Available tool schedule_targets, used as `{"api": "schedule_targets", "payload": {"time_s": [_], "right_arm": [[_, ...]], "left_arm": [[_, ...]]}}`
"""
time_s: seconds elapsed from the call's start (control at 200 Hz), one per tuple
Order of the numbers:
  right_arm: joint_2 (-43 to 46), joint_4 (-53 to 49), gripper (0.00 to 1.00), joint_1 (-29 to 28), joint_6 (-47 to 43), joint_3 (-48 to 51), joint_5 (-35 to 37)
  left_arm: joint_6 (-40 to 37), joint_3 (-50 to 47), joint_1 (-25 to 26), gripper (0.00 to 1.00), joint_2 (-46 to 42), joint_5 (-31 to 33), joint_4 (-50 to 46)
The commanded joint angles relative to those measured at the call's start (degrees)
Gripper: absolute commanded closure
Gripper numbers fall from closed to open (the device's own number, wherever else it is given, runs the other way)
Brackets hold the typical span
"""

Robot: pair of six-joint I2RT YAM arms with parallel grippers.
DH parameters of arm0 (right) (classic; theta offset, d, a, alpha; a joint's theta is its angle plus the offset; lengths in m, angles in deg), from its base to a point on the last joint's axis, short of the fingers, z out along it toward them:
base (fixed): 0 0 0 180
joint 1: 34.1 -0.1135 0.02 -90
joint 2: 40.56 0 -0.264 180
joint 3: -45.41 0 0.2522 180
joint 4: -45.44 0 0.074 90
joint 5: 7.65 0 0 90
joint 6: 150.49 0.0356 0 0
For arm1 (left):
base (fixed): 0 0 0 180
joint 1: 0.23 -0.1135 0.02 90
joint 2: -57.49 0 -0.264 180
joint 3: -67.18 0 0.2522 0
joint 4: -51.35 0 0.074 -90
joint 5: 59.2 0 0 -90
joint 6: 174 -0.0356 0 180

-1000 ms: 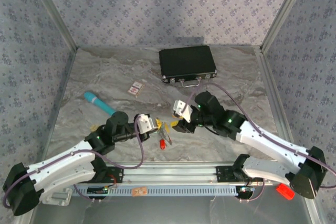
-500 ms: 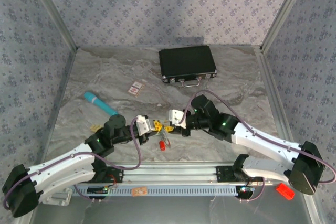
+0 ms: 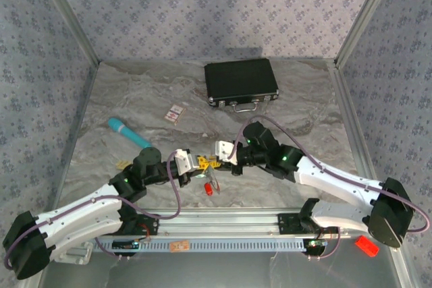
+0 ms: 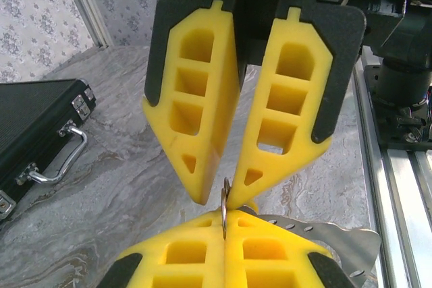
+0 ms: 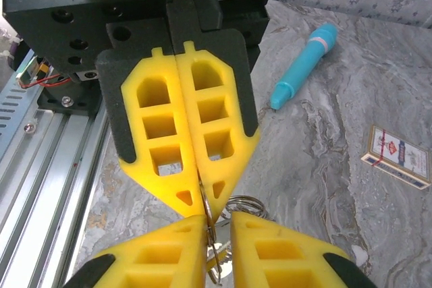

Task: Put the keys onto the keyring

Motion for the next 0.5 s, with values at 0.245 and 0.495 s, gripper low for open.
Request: {"api": "schedule_targets", "payload": {"time_s": [0.245,0.495], "right_arm": [[-1.8,-0.5,1.00,-0.5,-0.3,-1.0,-0.8],[-1.7,-8.1,1.00,-1.1,-2.1,-5.4,4.2]], "left_arm": [[0.6,-0.1,0.2,1.00,-1.9,-1.9,4.2],[-0.2,3.3,0.2,0.76,-2.5,6.0,-6.0]]}}
